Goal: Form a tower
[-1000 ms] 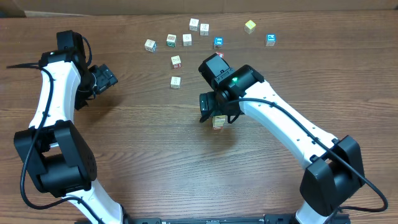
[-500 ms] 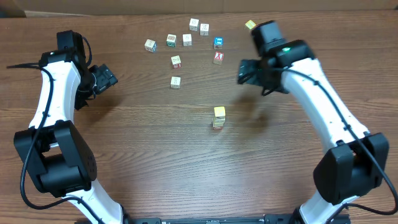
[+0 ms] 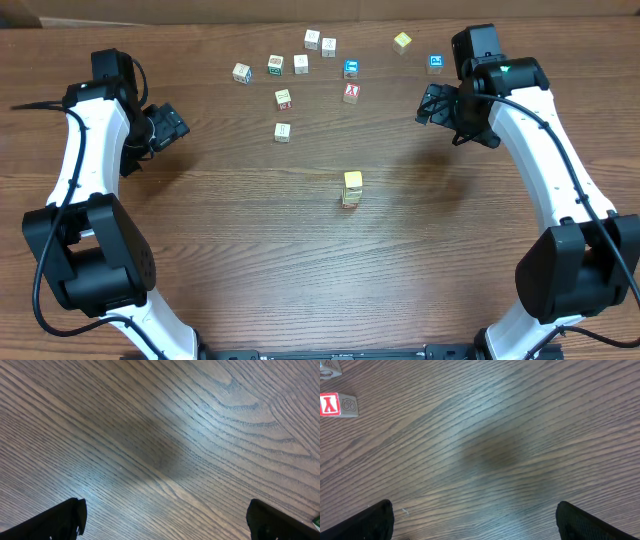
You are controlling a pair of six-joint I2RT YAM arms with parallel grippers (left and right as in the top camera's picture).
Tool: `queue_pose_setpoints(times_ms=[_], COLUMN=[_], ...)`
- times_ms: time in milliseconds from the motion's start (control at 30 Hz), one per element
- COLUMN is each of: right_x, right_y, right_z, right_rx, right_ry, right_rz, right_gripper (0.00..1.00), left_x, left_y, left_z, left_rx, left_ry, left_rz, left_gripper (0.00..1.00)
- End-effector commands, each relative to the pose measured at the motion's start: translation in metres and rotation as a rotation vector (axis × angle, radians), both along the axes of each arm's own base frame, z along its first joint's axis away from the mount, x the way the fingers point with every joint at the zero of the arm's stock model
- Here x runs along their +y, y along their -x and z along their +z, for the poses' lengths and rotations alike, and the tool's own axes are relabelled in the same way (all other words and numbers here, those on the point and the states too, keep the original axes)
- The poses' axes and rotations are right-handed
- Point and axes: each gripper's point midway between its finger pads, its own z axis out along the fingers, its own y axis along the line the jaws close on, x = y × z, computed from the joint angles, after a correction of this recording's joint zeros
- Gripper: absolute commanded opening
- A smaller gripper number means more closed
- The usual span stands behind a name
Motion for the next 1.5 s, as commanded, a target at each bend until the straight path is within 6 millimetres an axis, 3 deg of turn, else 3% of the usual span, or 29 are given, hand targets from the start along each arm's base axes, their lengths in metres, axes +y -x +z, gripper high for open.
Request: queue_pose_setpoints(times_ms=[0, 867, 1033, 1300, 1467], right_x=[0.0, 0.0, 0.0, 0.0, 0.0], right_y=[-0.005, -0.005, -0.005, -0.005, -0.005], right_z=[0.007, 0.007, 0.007, 0.007, 0.007], right_rx=[-0.022, -0.022, -0.022, -0.022, -0.022], right_ry=[0.001, 0.001, 0.001, 0.001, 0.001], right_rz=[-0.001, -0.002, -0.002, -0.002, -0.002], right_gripper=[1.0, 1.0, 1.0, 1.0, 1.0], left_x=[-0.001, 0.0, 0.0, 0.013, 0.006], left_y=[-0.004, -0.004, -0.004, 0.0, -0.017], left_z=[0.002, 0.004, 0.028, 0.098, 0.104], left_rx=[-0.01, -0.013, -0.07, -0.257, -0.454], left_ry=[-0.003, -0.004, -0.019, -0.139, -0.144], left_rz=[-0.012, -0.01, -0.01, 0.01, -0.057], left_gripper=[1.0, 1.0, 1.0, 1.0, 1.0])
